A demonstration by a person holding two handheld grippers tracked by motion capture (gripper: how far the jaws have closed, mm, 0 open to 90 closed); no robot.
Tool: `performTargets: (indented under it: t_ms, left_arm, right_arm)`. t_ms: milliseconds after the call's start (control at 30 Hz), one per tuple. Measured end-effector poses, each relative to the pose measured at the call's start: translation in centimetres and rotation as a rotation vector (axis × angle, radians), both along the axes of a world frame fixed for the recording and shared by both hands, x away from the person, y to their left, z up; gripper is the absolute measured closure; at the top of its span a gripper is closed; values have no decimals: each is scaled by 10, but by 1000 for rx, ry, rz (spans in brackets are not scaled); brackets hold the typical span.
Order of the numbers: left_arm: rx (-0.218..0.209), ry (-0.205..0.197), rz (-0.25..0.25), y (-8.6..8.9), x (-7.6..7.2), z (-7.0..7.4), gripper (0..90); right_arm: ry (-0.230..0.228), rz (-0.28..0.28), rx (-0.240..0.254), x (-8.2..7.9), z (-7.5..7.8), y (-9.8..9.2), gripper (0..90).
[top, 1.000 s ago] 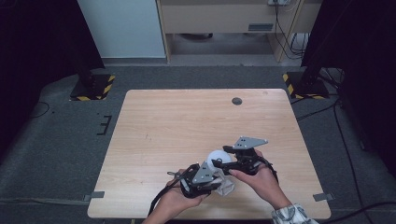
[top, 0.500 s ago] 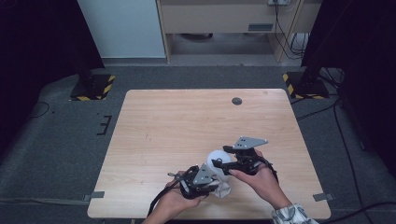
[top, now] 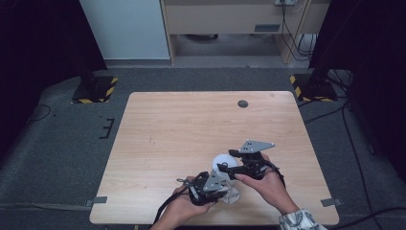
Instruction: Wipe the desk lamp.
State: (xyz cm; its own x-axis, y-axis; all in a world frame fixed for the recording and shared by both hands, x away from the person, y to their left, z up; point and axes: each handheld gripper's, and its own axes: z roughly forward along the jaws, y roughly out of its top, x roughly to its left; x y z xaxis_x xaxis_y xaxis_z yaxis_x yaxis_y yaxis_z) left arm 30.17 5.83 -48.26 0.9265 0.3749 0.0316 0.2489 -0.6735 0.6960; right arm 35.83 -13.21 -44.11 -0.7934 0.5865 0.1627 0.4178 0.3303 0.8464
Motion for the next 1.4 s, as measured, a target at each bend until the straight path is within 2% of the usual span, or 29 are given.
performTargets:
  t_ms: [167,400,467,567,633,733,833,900,1000,1100,1133,1267,1400]
  left_arm:
    - [28,17,3,0,1,-11,735]
    - [34,9,8,-2,0,-10,733]
    - [11,-2,9,-3,-2,-5,732]
    - [-45,-17,23,-3,-5,7,732]
    - [-61,-30,23,-3,-6,13,732]
    - [-33,-43,17,-4,-6,12,732]
    - [-8,-20,17,-5,-4,0,734]
    - [24,-13,10,-4,-3,-7,733]
    - [41,-5,5,-3,-1,-12,734]
    - [36,-4,11,-2,-2,-13,734]
    - [49,-9,7,-1,-1,-12,734]
    - [27,-1,26,1,-2,-11,733]
    - [7,-11,12,-4,-7,-7,733]
  right_arm:
    - [3,1,2,0,0,0,278]
    - [4,4,3,1,0,0,279]
    - [5,4,4,1,0,0,279]
    - [5,5,1,1,0,0,279]
    - [5,4,2,1,0,0,279]
    - [2,3,0,1,0,0,279]
    - [2,4,-1,1,0,0,279]
    - [2,3,0,1,0,0,279]
    - [4,5,1,1,0,0,278]
    - [3,5,2,1,0,0,279]
    - [2,4,2,1,0,0,279]
    - [3,3,4,0,0,0,278]
    - [2,4,2,0,0,0,278]
